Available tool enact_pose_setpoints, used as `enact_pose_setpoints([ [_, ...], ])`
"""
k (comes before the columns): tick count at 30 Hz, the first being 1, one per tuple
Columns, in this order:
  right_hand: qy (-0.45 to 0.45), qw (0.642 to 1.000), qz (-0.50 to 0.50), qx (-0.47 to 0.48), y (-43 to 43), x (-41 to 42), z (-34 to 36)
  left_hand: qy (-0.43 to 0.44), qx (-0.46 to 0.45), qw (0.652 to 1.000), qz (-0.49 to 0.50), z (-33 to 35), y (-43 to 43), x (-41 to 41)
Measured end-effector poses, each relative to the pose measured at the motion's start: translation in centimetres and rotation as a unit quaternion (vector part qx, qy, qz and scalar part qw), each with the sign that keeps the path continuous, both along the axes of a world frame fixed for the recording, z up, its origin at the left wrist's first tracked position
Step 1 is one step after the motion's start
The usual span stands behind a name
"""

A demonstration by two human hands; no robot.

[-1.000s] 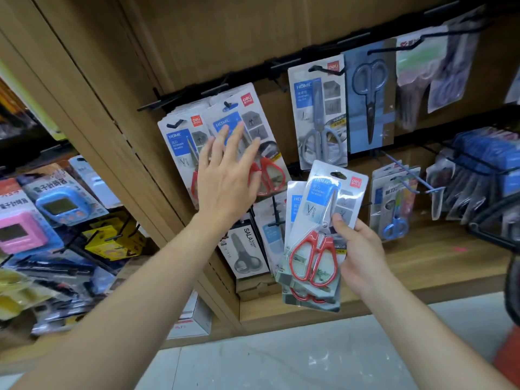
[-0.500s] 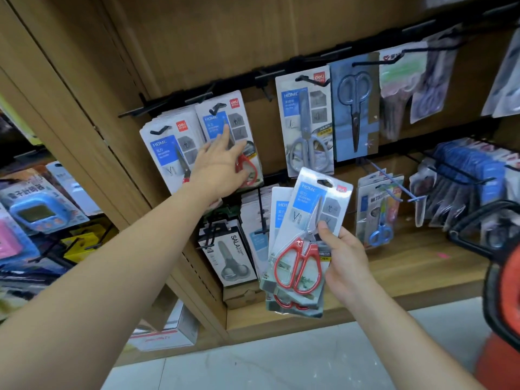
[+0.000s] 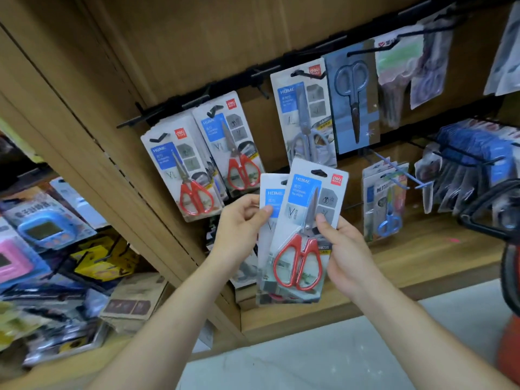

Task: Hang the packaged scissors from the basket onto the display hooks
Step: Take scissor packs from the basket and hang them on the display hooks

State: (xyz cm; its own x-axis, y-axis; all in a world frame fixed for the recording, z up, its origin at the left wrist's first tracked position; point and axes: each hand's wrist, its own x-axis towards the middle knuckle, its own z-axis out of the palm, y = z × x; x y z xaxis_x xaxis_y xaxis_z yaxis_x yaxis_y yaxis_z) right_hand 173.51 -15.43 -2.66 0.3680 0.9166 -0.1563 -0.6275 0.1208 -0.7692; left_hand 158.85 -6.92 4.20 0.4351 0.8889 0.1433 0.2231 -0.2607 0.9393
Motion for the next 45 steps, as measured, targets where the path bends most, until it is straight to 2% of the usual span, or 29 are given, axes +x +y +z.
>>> enact_pose_setpoints([
  [5,0.004,0.999,-0.026,-0.019,-0.2,-0.3,-0.2,-0.01,0.117,0.99,0.074,1.7,1.5,-0.9],
  [8,-0.008,0.999,-0.032,-0.025,-0.2,-0.3,-0.3,-0.019,0.157,0.981,0.113,3.0,2.4,-1.5],
  [12,-0.046,0.997,-0.05,-0.034,-0.3,-0.5,-0.3,-0.106,0.131,0.975,0.143,4.8,3.0,-1.6],
  [17,-0.06,0.996,-0.06,-0.041,-0.4,-0.5,-0.3,-0.142,0.146,0.965,0.164,5.5,3.3,-1.1],
  [24,-0.065,0.996,-0.052,-0.038,-0.5,-0.4,-0.2,-0.144,0.213,0.943,0.212,5.4,3.5,-0.8],
  [30,-0.068,0.995,-0.053,-0.04,-0.5,-0.3,-0.3,-0.125,0.196,0.935,0.267,6.3,5.0,-0.6],
  [34,-0.069,0.996,-0.051,-0.037,-0.6,-0.2,-0.4,-0.075,0.155,0.941,0.29,6.3,6.5,-0.4],
  [36,-0.072,0.996,-0.048,-0.035,-0.6,-0.2,-0.3,-0.046,0.172,0.934,0.309,6.6,6.5,-0.3],
  [38,-0.079,0.995,-0.049,-0.032,-0.7,-0.2,-0.4,-0.009,0.233,0.905,0.355,6.5,6.1,-0.2],
  [40,-0.081,0.995,-0.05,-0.03,-0.8,-0.1,-0.4,0.008,0.362,0.854,0.374,6.2,5.4,-0.4],
  [42,-0.079,0.995,-0.051,-0.028,-0.7,-0.1,-0.4,0.074,0.516,0.79,0.323,5.4,5.4,-0.7],
  [43,-0.077,0.995,-0.051,-0.028,-0.7,-0.1,-0.4,0.127,0.562,0.768,0.281,5.0,5.9,-0.8],
  [45,-0.075,0.995,-0.051,-0.031,-0.7,-0.2,-0.5,0.257,0.575,0.747,0.215,4.6,6.7,-0.7],
])
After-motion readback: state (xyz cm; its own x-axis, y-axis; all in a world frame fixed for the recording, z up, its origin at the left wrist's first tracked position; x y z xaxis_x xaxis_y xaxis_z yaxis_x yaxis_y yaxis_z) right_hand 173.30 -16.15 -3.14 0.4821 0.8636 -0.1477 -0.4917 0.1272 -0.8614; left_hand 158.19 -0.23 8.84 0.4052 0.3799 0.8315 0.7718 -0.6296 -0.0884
